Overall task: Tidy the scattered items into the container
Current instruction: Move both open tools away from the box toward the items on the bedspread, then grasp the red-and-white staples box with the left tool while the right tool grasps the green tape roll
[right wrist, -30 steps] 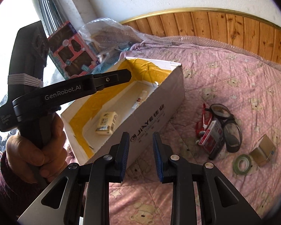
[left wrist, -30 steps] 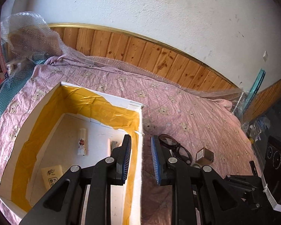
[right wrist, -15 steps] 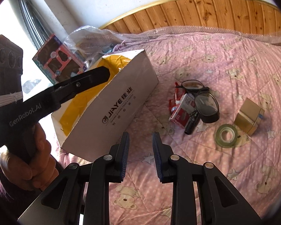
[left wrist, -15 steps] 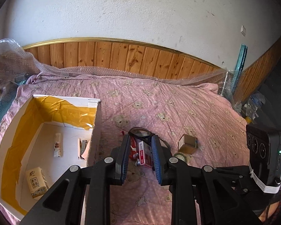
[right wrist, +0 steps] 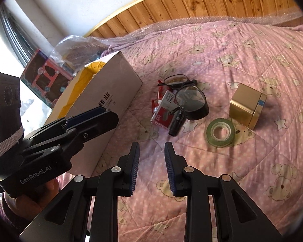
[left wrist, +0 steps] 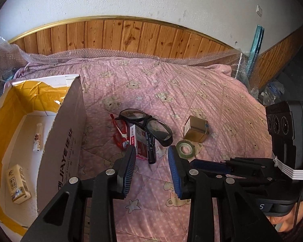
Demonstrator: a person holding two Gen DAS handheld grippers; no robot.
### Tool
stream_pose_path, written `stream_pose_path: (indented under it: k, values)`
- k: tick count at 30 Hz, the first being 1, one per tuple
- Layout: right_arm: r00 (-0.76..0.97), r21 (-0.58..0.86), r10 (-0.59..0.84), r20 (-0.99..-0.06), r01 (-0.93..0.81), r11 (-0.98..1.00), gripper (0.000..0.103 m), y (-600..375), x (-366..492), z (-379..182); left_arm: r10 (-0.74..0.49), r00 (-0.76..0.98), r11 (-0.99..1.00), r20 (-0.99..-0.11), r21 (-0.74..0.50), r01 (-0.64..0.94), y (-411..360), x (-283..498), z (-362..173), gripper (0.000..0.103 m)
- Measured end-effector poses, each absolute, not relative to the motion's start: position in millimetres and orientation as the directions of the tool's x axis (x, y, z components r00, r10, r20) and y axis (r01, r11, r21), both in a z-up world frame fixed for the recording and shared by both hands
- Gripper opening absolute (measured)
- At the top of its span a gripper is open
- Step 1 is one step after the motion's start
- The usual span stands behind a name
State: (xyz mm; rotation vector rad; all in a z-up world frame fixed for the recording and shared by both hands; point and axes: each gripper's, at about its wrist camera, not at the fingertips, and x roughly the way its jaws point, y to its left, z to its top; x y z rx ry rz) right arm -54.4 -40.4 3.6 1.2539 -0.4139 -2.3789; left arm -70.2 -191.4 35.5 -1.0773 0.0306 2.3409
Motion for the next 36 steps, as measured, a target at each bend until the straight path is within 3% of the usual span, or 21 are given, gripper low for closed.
stream_pose_path:
  k: [6,19,21,24,27,36]
  values:
    - [-0.508,0.449,-0.459,-0.729,0.15,-0.881,0.029,-27.6,-61.9,-8.8,0.469,-0.478,-0.85,-0.743,-0.232,-0.473,-181.3,-81.6,13.9,0.046]
    - [-0.493,0.492,-0.443,-0.749,0.034,-0.87,0.029,-5.6,-78.6,-36.9,0.442,-0.417,-0.875,-0.794,-0.279,-0.394,-164.3,-127.5,-41.7,0.046]
    - [-0.491,0.489,-0.441,-0.751,0.035,-0.872,0.029,-6.5,-79.5,-39.6,0.417,-0.407,-0.886,-0.813,-0.263,-0.383,-164.1,-132.2,-51.5,0.046]
    - [-0.495,0.482,-0.435,-0.752,0.038,-0.876,0.029,-8.2,-80.7,-41.8,0.351,-0.4,-0.918,-0.846,-0.228,-0.323,-172.2,-136.7,-64.5,0.029]
    - [-0.515,0.451,-0.399,-0.759,0.026,-0.892,0.029,-7.9,-83.8,-42.7,0.342,-0.418,-0.93,-0.842,-0.239,-0.278,-183.5,-133.2,-61.4,0.027]
    - [-0.522,0.318,-0.271,-0.809,-0.001,-0.948,0.03,-10.1,-111.3,-65.6,0.398,-0.428,-0.898,-0.811,-0.25,-0.362,-169.9,-134.6,-60.4,0.034]
